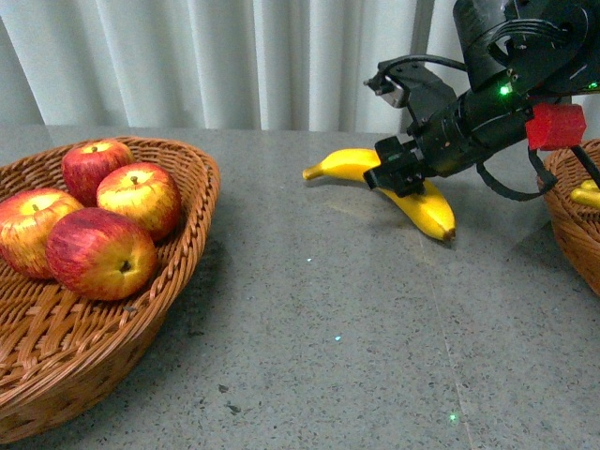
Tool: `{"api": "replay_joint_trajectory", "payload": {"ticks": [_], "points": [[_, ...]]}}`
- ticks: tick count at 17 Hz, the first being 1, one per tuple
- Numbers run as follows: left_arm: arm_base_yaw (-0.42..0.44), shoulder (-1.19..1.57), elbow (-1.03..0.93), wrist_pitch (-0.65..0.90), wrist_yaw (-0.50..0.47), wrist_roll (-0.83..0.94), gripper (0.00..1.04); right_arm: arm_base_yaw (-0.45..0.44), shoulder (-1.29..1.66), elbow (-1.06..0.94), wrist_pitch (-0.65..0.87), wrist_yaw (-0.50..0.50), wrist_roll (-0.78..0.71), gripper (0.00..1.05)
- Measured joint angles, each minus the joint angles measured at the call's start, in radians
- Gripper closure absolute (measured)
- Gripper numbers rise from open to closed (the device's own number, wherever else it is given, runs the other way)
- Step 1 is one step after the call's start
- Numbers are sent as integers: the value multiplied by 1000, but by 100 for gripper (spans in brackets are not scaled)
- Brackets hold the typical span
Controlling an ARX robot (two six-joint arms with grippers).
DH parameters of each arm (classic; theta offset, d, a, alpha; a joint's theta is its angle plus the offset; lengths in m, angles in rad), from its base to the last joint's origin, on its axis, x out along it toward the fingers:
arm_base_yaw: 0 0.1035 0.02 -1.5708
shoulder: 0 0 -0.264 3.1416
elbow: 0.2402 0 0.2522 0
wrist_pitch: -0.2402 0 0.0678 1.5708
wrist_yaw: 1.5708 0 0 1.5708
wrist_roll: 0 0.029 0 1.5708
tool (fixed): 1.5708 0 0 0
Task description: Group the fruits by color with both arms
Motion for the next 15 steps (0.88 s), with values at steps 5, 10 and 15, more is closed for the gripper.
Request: {"api": "replay_joint_trajectory", "payload": {"ticks": [5,10,15], "points": [[0,0,0,0,0,0,7,-227,-348,-267,501,-441,380,70],[0,0,0,0,0,0,7,-471,-439,-547,641,-636,433,70],[0,0,0,0,0,0,7,-733,-467,-671,596,-729,324,71]]}}
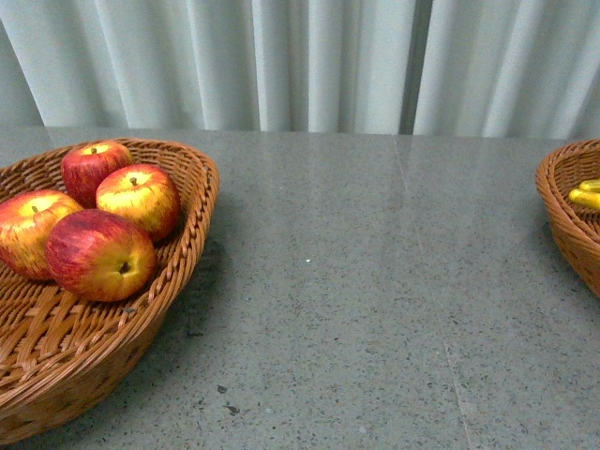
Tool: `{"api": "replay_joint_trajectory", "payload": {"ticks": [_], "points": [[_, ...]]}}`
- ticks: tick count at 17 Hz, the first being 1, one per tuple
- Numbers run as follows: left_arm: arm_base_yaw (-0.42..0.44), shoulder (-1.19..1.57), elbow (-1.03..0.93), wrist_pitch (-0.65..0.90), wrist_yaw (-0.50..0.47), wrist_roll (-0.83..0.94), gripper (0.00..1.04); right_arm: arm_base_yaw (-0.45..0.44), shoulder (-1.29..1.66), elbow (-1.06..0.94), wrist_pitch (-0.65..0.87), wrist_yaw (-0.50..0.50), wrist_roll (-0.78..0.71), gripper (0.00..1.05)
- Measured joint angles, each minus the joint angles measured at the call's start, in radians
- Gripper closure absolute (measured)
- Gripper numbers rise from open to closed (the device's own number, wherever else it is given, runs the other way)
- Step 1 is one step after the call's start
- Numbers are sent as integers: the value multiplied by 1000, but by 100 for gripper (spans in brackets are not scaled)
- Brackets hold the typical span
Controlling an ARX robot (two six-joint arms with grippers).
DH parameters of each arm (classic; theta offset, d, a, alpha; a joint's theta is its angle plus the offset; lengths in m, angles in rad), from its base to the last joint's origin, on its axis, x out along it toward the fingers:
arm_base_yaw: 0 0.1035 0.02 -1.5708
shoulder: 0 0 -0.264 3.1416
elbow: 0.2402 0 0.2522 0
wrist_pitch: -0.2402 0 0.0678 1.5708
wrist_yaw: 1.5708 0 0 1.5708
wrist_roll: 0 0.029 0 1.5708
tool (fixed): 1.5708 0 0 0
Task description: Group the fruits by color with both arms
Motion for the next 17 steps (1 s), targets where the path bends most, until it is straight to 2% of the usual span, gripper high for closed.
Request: {"api": "replay_joint_trajectory", "payload": {"ticks": [3,6,8,9,12,15,16,17], "points": [[0,0,0,0,0,0,7,-72,-6,-18,-115,-40,-103,71],[0,0,0,0,0,0,7,-82,-42,-23,-193,-116,-184,37],[0,0,0,0,0,0,7,-82,-69,-24,-140,-132,-172,15],[0,0,0,0,0,0,7,-82,-88,-37,-38,-140,-111,5],[0,0,0,0,0,0,7,-96,-175,-117,253,-143,141,7],[0,0,0,0,0,0,7,-163,-335,-282,558,-188,435,7],[0,0,0,0,-1,0,7,-154,-443,-331,370,-55,414,14],[0,0,0,0,0,0,7,-123,-628,-444,163,177,265,28]]}}
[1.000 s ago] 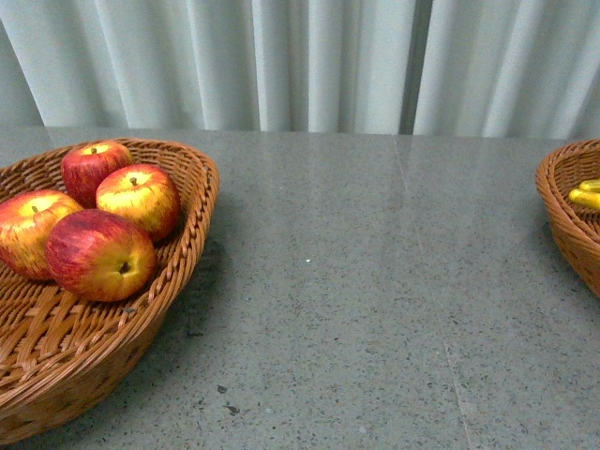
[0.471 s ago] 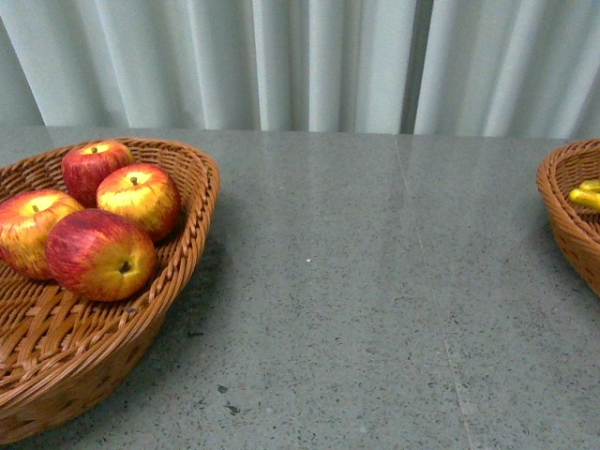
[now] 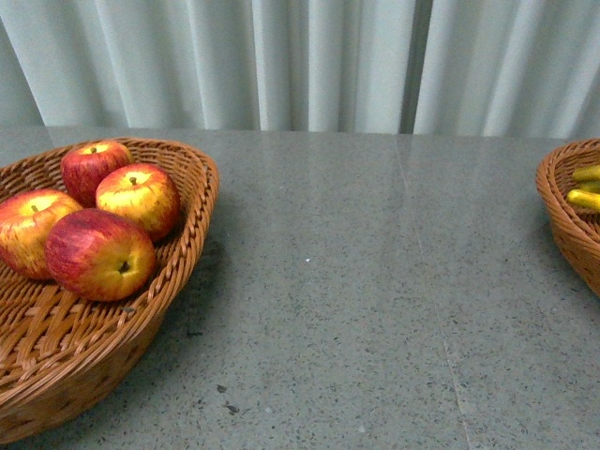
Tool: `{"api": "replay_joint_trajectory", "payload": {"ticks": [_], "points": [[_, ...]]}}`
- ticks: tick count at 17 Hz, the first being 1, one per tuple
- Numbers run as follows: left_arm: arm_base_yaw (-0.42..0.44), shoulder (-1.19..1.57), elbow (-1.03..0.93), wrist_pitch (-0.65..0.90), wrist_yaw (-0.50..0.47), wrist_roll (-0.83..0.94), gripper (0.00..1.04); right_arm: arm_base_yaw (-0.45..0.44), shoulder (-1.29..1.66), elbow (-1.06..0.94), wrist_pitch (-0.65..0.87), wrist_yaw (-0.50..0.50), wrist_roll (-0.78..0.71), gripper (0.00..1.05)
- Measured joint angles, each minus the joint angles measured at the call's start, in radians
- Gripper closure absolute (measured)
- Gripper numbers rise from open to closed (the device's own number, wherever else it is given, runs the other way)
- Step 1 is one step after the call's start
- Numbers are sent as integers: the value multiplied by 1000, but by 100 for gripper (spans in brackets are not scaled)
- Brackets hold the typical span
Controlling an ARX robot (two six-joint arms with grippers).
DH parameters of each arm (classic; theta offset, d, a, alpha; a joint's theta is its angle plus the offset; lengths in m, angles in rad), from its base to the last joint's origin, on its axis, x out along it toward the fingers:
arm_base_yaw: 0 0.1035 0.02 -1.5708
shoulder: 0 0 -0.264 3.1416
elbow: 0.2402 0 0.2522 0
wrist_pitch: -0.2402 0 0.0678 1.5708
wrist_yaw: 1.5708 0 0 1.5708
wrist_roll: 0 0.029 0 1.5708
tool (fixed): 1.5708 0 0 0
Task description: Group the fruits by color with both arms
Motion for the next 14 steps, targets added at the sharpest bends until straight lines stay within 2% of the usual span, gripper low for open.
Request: {"api": "replay_joint_trajectory", "payload": {"ticks": [2,4,7,8,14], "points": [[0,0,0,0,-1,0,7,23,-323,-194,-239,175,-231,54],[0,0,0,0,0,0,7,51,-525,-286,-352,220,-287,71],[0,0,0,0,0,0,7,192,-717,-356,-398,342,-319,100],[0,0,0,0,0,0,7,223,-743,-368,-403,374,-327,103],[0,0,0,0,0,0,7,417,-887,-450,-472,572,-332,103]]}}
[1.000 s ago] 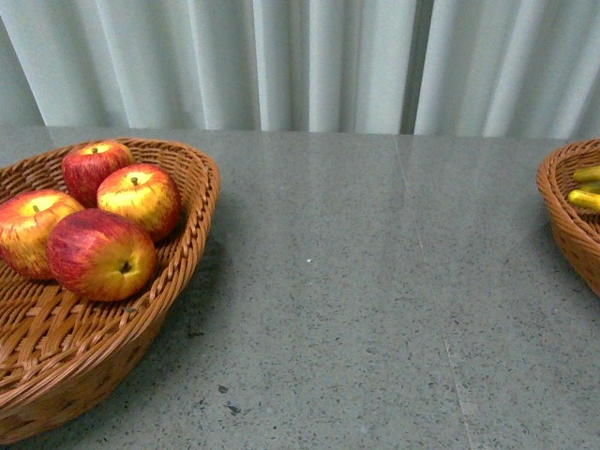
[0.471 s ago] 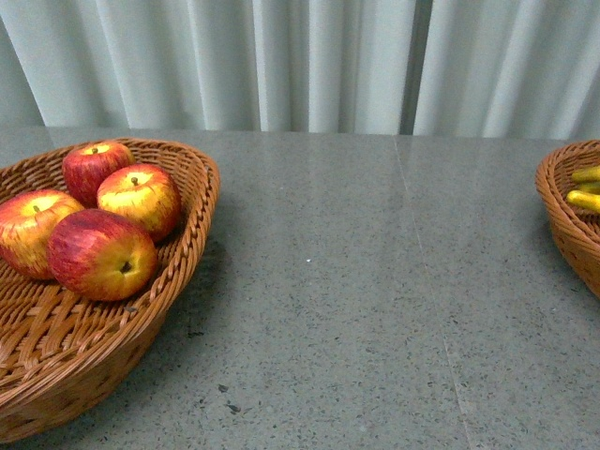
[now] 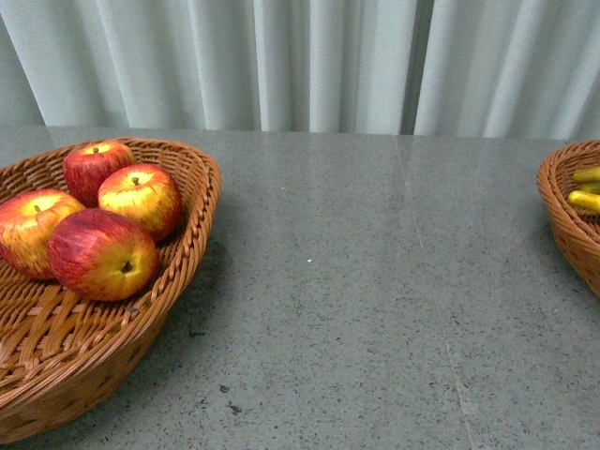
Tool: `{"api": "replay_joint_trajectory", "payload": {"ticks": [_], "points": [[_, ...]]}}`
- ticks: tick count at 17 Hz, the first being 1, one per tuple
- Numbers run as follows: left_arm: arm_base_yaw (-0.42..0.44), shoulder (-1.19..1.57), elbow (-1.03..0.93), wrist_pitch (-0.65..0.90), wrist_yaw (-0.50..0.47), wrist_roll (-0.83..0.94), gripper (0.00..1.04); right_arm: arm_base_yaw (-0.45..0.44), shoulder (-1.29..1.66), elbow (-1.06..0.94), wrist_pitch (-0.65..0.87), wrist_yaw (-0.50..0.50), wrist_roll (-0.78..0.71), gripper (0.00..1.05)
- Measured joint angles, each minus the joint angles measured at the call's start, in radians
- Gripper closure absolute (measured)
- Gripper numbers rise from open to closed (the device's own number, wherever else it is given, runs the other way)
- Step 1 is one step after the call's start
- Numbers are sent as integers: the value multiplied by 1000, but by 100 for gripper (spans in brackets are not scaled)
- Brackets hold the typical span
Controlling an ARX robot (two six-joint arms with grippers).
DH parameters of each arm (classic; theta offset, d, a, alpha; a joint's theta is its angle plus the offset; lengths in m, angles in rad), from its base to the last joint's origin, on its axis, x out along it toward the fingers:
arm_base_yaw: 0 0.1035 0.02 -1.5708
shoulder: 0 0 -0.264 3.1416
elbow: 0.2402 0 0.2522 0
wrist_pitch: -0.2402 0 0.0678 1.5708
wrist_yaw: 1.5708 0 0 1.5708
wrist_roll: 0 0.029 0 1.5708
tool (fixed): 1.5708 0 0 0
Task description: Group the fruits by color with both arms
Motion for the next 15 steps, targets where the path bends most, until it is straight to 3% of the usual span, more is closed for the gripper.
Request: {"api": "replay_joint_trajectory", "payload": {"ticks": [4,5,6,7,15], "points": [[0,0,0,0,0,0,7,84,-58,-31,-41,103,0,103],[0,0,0,0,0,0,7,178,-79,-35,-48,180,0,103],[0,0,0,0,1,0,7,201,-121,-32,-108,181,-2,103],[0,0,0,0,0,0,7,197,-204,-49,-196,202,-1,103],[0,0,0,0,0,0,7,194,-265,-72,-193,201,-2,103]]}}
